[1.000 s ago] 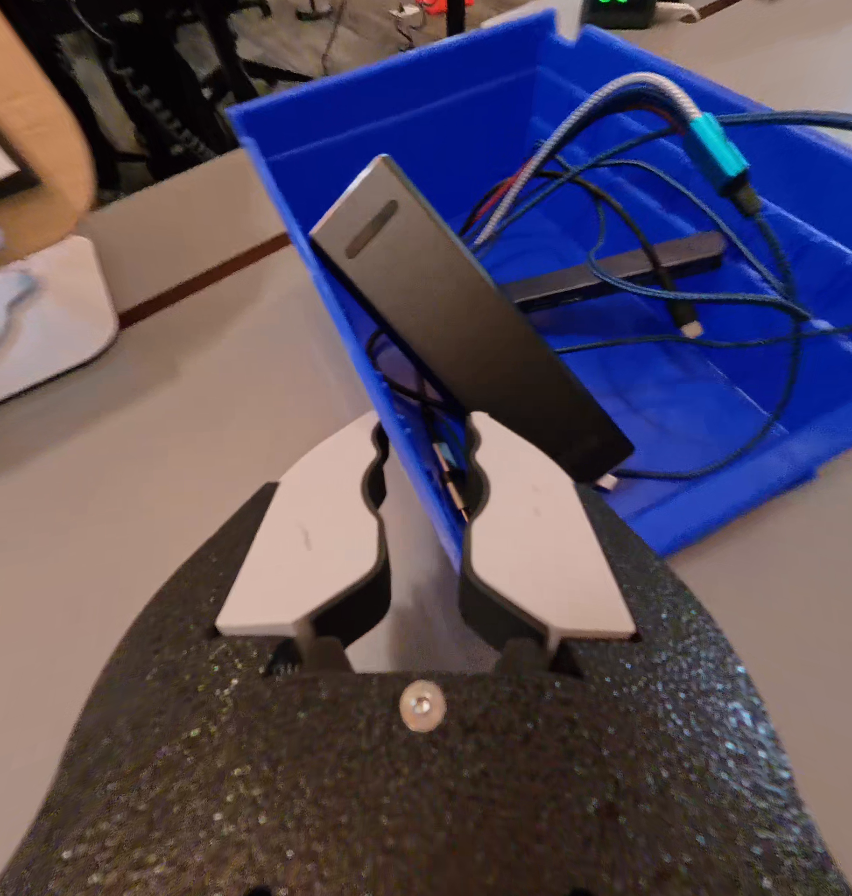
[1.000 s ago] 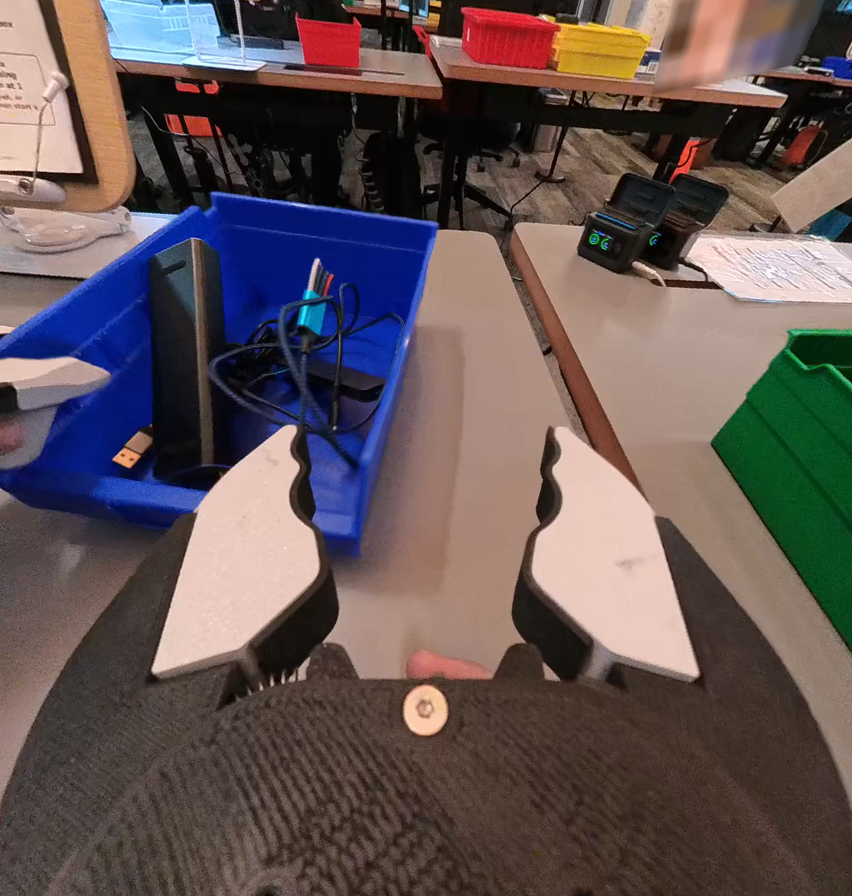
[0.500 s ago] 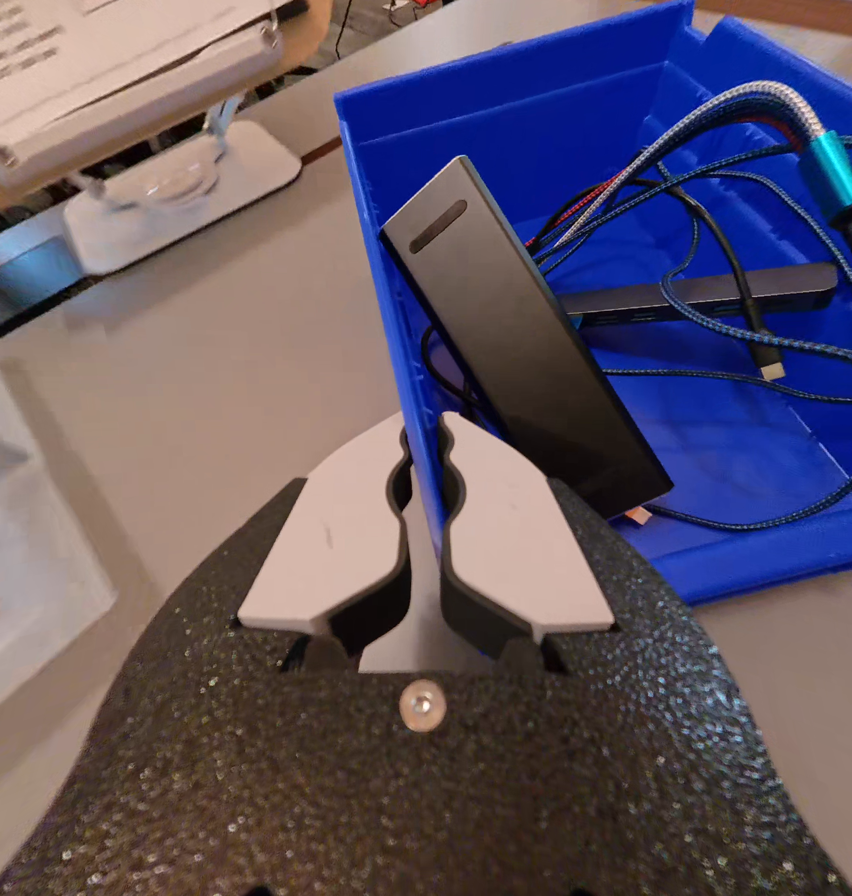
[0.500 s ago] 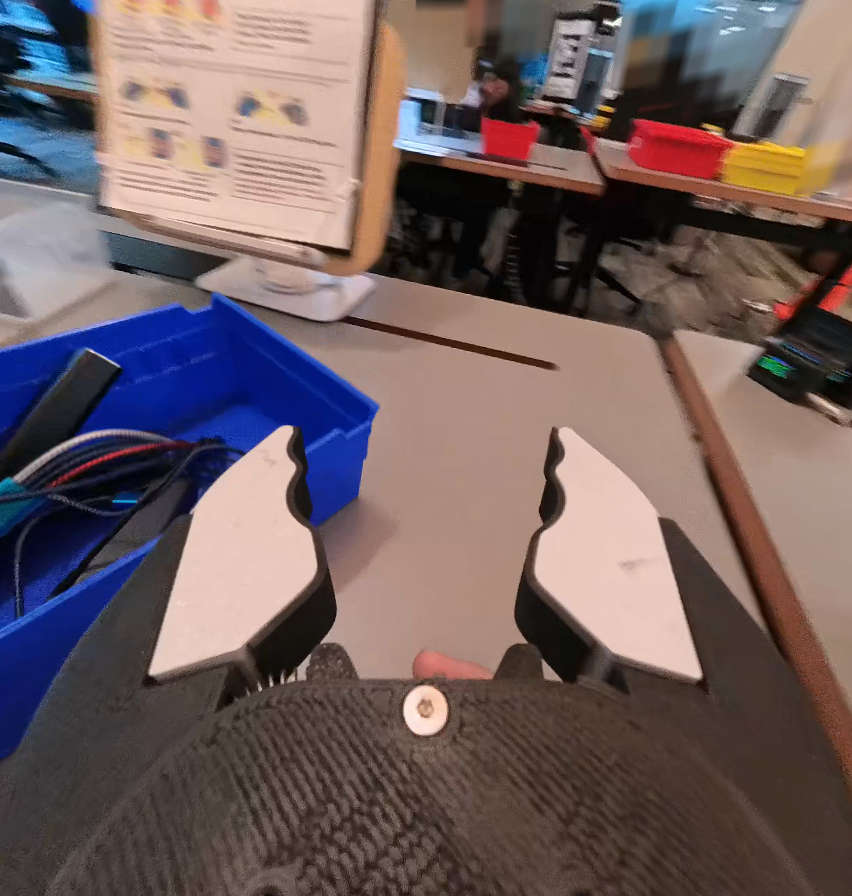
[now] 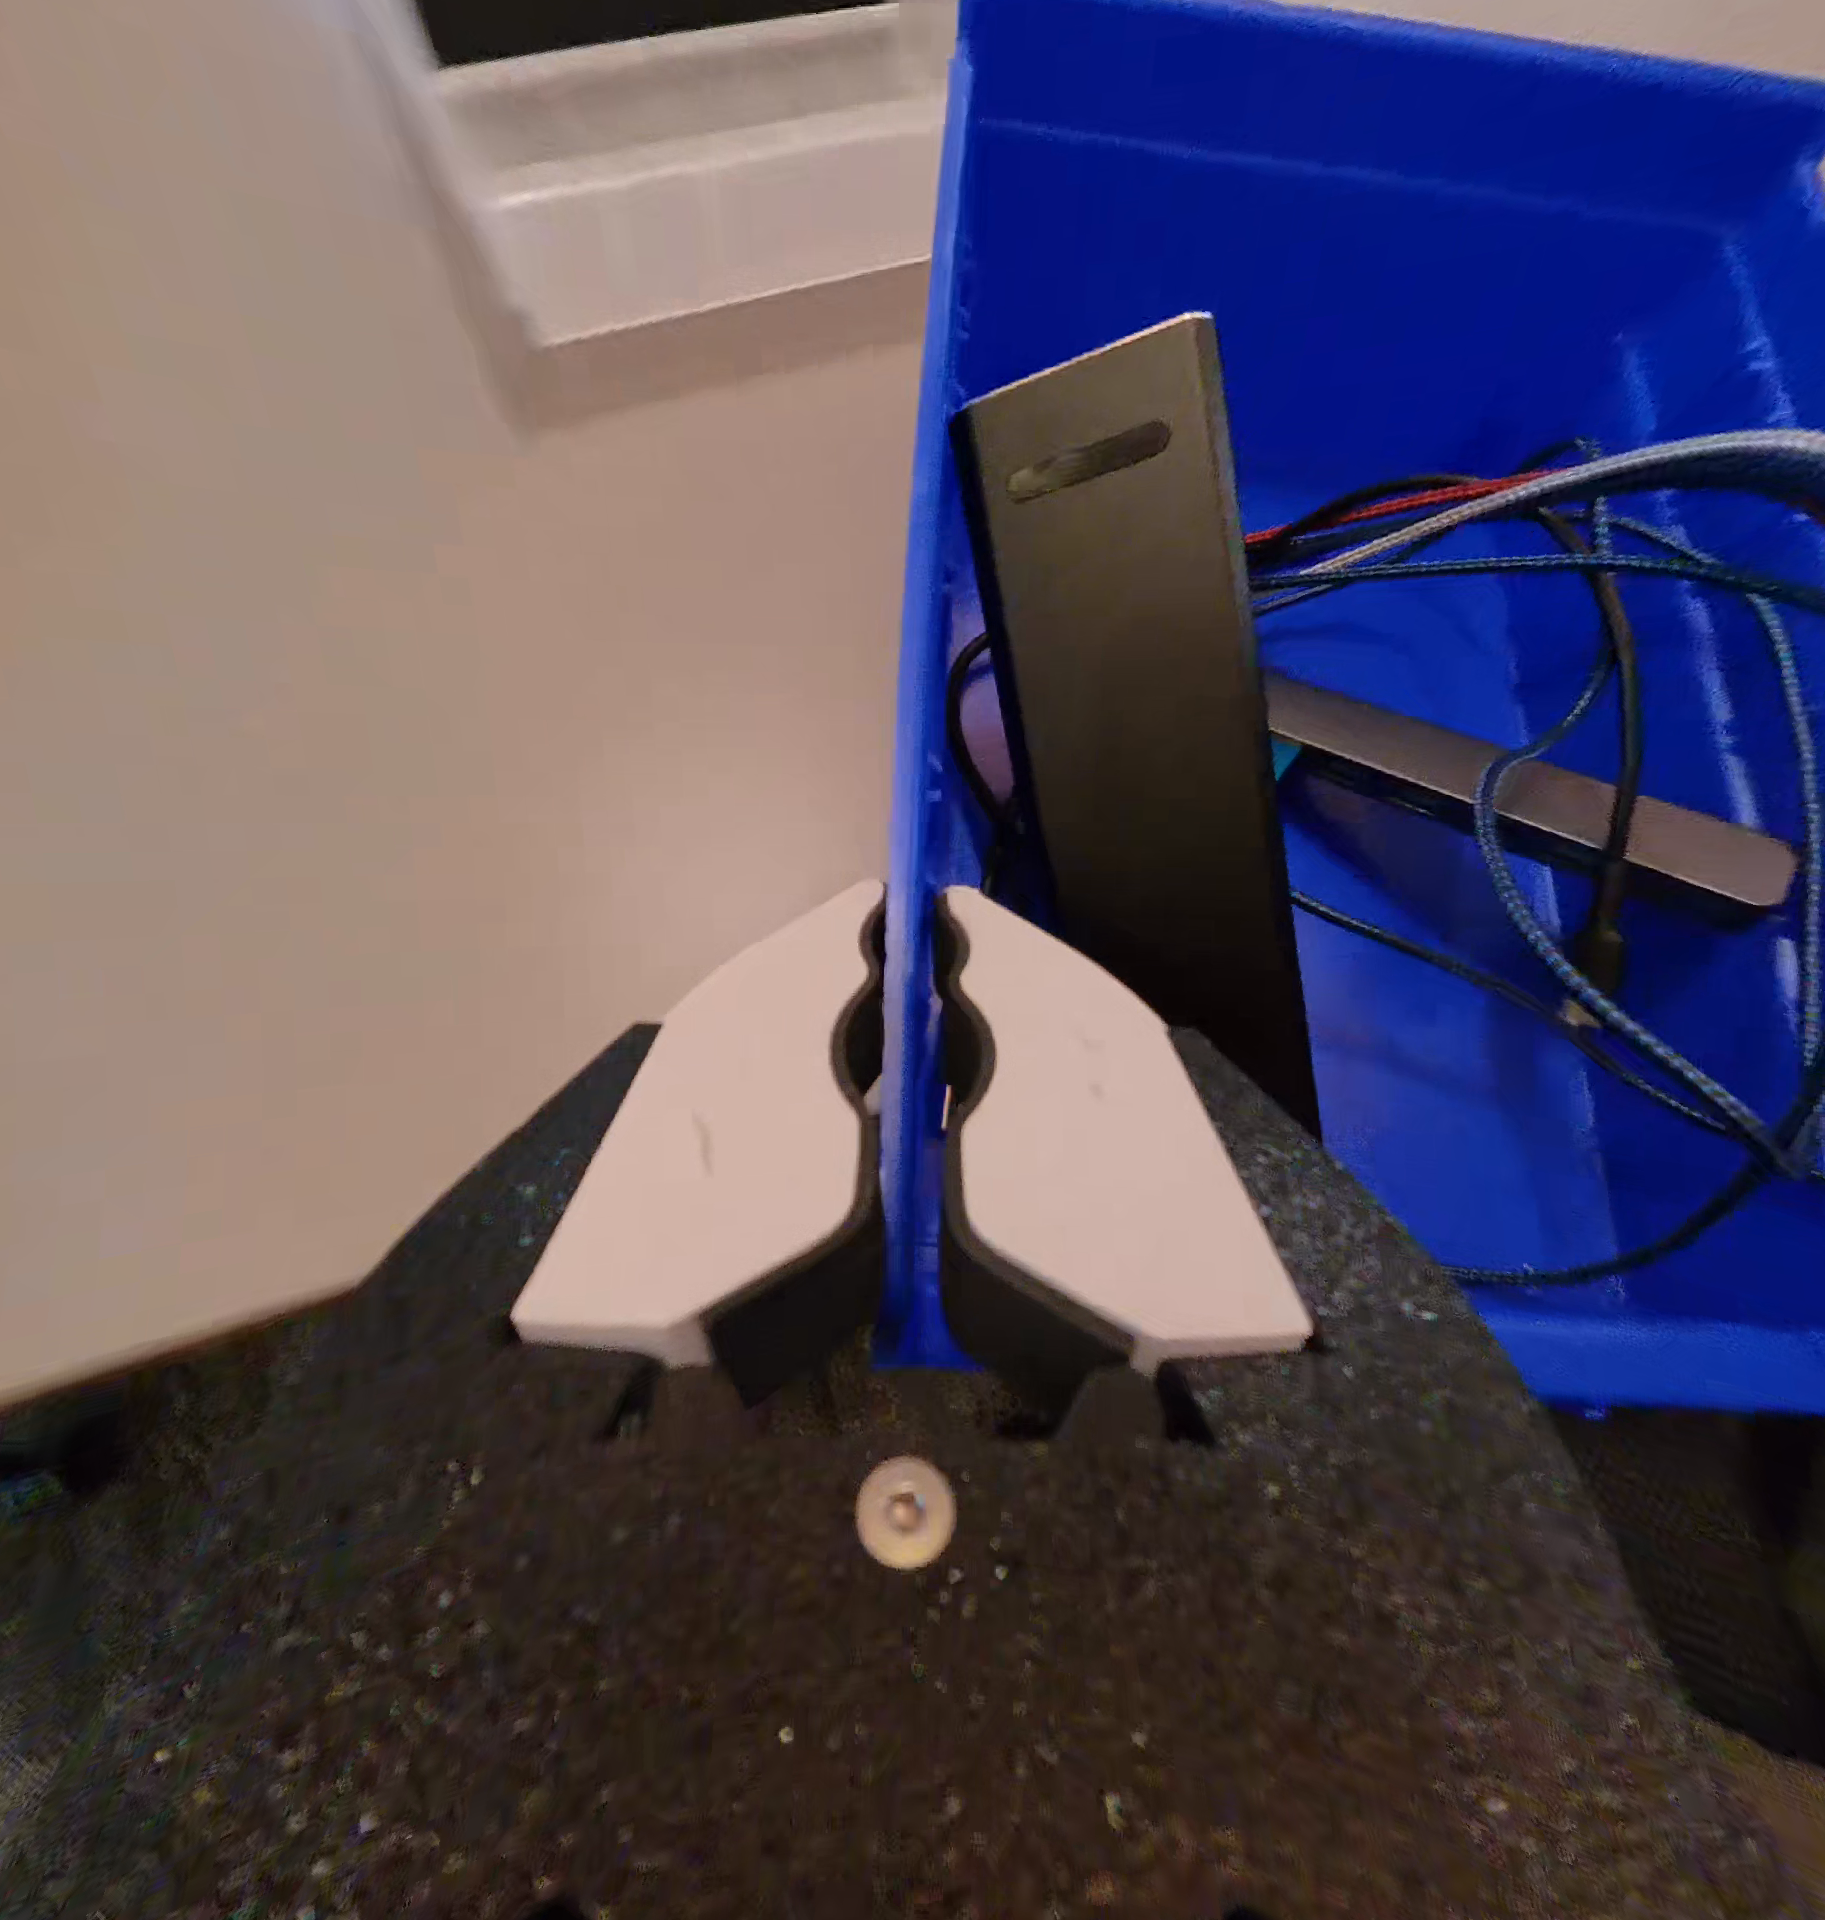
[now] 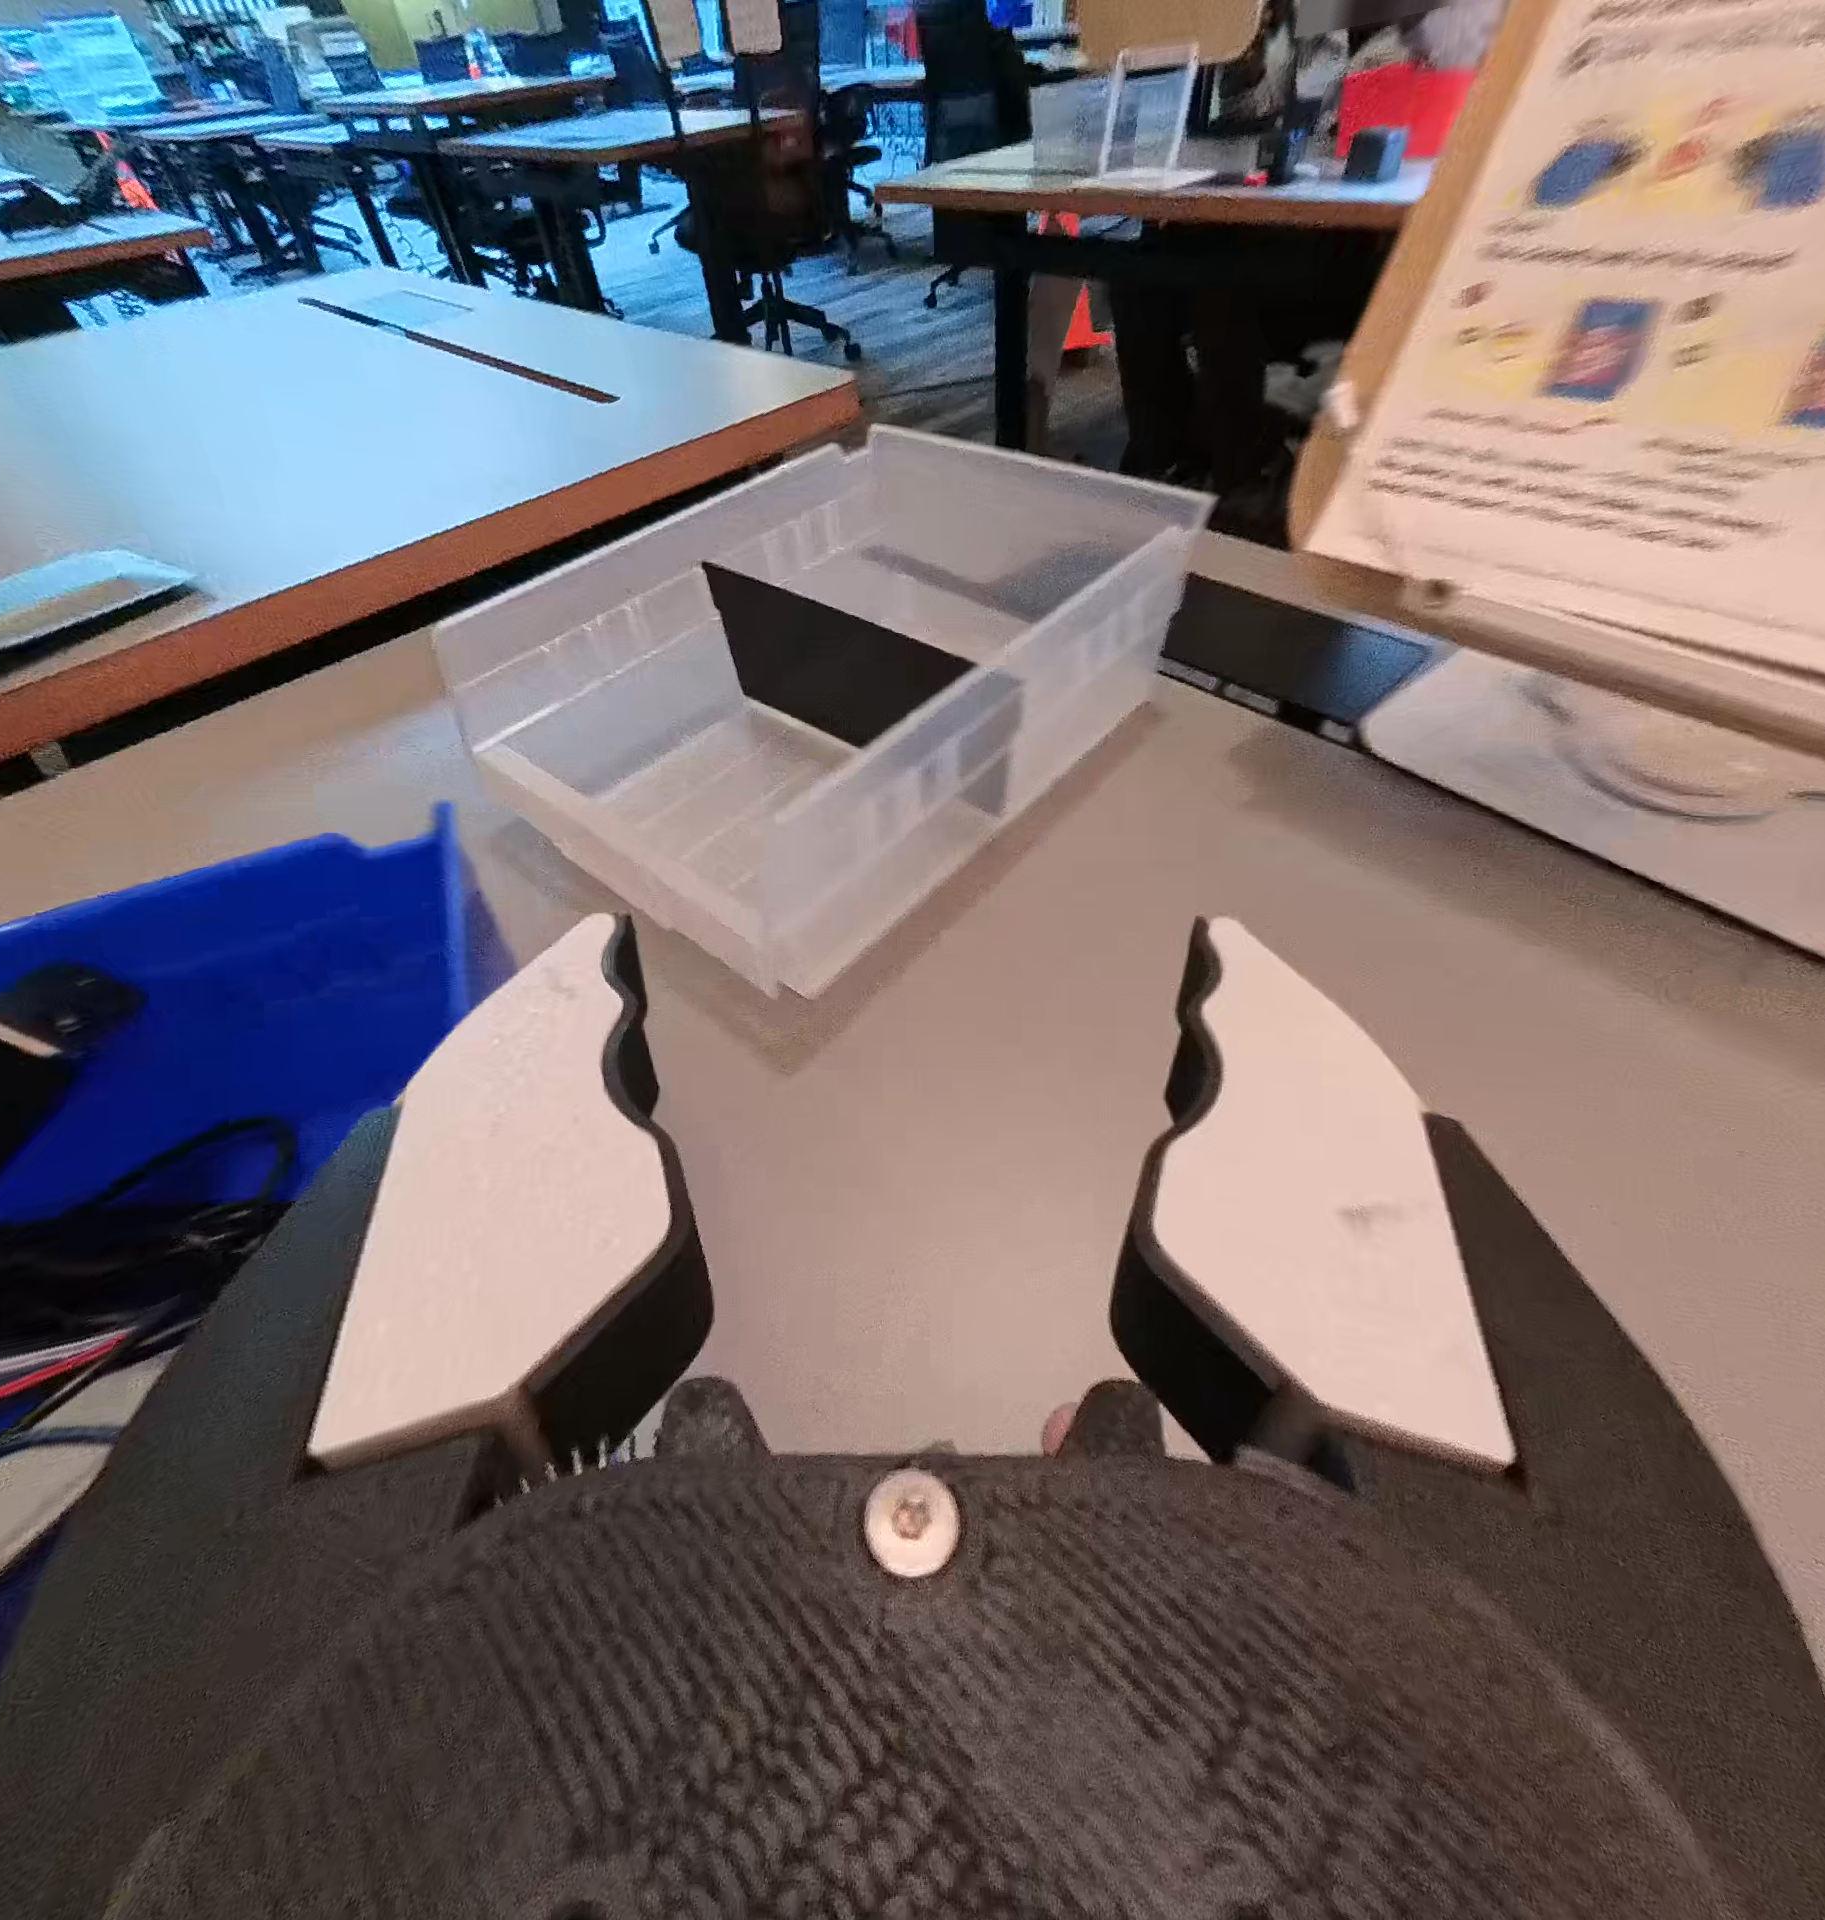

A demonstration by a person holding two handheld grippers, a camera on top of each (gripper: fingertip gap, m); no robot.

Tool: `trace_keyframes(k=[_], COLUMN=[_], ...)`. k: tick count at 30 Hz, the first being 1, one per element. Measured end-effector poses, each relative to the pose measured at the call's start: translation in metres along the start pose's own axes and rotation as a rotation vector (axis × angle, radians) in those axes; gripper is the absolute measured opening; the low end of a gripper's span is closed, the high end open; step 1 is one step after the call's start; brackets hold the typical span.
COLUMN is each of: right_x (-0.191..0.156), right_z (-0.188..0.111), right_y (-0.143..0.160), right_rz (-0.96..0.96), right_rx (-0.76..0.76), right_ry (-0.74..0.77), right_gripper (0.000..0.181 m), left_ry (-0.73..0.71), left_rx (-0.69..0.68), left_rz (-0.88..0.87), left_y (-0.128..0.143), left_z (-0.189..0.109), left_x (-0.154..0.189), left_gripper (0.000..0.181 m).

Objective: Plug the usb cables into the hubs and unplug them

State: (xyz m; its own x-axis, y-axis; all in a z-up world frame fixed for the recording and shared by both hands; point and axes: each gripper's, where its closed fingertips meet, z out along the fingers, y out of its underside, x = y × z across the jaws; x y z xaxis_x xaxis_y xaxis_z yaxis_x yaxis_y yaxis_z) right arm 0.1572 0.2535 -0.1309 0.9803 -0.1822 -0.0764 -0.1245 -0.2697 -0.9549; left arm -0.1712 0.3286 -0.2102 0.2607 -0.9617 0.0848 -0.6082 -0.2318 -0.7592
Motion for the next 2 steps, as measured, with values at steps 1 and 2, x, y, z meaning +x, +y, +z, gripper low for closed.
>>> trace_keyframes(k=[1,2], right_x=[-0.008,-0.014], right_z=[0.022,0.043], right_y=[0.000,0.001], right_rz=[0.001,0.000], right_rx=[-0.008,-0.012], right_ry=[0.001,0.002], right_gripper=[0.098,0.097], left_ry=[-0.027,-0.065], left_rx=[0.010,0.018], left_rz=[-0.046,-0.086], left_y=[0.006,0.012], left_z=[-0.009,-0.018], left_x=[-0.013,-0.026], left_gripper=[0.003,0.004])
